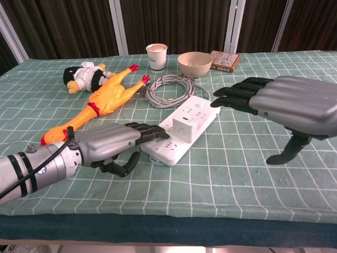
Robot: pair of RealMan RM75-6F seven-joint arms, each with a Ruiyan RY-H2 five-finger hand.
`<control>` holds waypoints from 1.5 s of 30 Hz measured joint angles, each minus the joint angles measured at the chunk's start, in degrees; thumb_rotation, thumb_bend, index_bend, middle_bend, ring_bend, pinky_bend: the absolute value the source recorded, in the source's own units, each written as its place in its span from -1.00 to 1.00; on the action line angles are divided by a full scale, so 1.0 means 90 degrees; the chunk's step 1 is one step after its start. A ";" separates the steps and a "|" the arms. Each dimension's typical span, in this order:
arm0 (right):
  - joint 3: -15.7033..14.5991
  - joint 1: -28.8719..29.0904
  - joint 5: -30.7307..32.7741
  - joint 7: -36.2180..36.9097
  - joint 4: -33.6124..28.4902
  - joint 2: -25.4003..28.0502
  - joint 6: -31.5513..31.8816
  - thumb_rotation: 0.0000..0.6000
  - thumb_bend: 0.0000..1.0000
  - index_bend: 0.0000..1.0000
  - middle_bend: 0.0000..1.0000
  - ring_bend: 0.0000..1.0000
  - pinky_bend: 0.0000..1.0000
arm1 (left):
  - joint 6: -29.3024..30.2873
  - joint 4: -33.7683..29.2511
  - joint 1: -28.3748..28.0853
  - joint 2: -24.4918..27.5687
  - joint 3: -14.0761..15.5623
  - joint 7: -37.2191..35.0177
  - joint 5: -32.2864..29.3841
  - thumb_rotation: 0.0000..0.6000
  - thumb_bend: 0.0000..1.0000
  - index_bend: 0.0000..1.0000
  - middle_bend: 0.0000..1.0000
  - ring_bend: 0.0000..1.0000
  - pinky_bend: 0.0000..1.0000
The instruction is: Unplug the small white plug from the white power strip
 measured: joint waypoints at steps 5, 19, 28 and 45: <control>0.0143 0.0249 0.0436 -0.0355 0.0315 -0.0361 -0.0143 1.00 -0.89 -1.00 -0.99 -1.00 -0.96 | -0.0001 -0.0012 -0.0017 -0.0015 0.0057 0.0104 -0.0053 1.00 0.61 -1.00 -1.00 -1.00 -1.00; 0.0270 0.1014 0.0218 -0.0135 0.1832 -0.1476 -0.0127 1.00 -0.71 -0.74 -0.63 -0.99 -0.71 | -0.0021 -0.0047 -0.0080 -0.0107 0.0145 0.0434 -0.0243 1.00 0.62 -1.00 -0.99 -1.00 -1.00; 0.0202 0.1282 0.0047 -0.0057 0.2644 -0.2056 0.0044 1.00 -0.63 -0.49 -0.46 -0.85 -0.58 | 0.0002 -0.0078 -0.0086 -0.0096 0.0229 0.0553 -0.0269 1.00 0.62 -1.00 -0.97 -0.99 -1.00; 0.0163 0.1534 -0.0015 -0.0010 0.3208 -0.2551 0.0230 1.00 -0.46 -0.19 -0.36 -0.65 -0.39 | 0.0036 -0.0142 -0.0098 -0.0131 0.0283 0.0701 -0.0338 1.00 0.62 -1.00 -0.97 -0.99 -1.00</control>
